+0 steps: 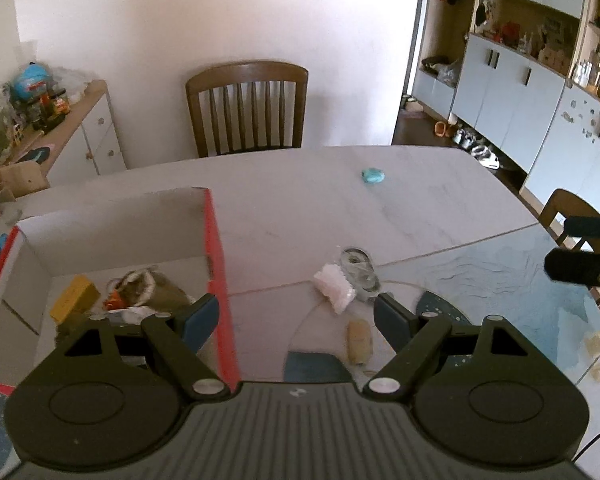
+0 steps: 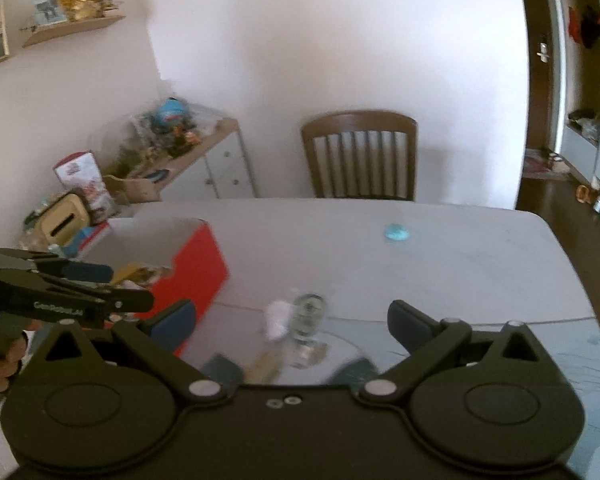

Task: Organize objects
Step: 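Move both tools back from the red box to the table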

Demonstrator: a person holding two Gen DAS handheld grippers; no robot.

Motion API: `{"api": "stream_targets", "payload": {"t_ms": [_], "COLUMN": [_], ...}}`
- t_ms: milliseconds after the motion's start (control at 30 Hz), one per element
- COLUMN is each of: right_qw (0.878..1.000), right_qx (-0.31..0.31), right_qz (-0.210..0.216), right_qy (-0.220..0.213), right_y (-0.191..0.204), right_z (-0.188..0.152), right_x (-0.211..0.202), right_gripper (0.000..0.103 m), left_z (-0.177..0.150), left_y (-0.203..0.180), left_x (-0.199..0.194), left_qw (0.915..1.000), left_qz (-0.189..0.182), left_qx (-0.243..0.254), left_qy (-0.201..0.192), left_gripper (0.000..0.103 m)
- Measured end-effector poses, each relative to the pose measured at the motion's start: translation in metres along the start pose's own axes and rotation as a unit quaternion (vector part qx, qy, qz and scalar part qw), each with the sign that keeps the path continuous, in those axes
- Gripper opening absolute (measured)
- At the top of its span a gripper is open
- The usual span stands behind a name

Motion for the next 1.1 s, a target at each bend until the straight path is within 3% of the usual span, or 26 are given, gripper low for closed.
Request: {"api": "stream_targets", "payload": {"t_ms": [500, 800, 1100], "right_qw": [0.999, 0.999, 0.999], "right_qx": [-0.004, -0.026, -0.027], "right_qz": [-0.033, -0.027, -0.024], "right_qy": [0.018, 0.024, 0.041], "right_y": [-0.087, -0.112, -0.126], "right_z": [0.012, 0.054, 0.06], "right_x": [0.024, 0.09, 0.181], "right_gripper": [0.101, 0.101, 0.1], "left_z": [-0.024, -0.034, -0.047], "left_y": [-0.055, -0.059, -0.061], "left_x": [0.07, 0.095, 0.12], "left_qw": [0.9992, 0.998, 0.9958], "left_qz": [0.031, 0.059, 0.083], "left_qx": [0.01, -0.005, -0.004], "left_qy": [0.022, 0.022, 0.038], "left_gripper": [0.085, 0.085, 0.085]}}
Point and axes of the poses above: each gripper's, at about its wrist camera, not at the fingertips, and x roughly the way its jaws point, y to its left, z to its top, the point moved 2 cm from there along x, roughly the way its jaws point, and after that the axes turned 1 degree about -y, right-handed, at the moved point
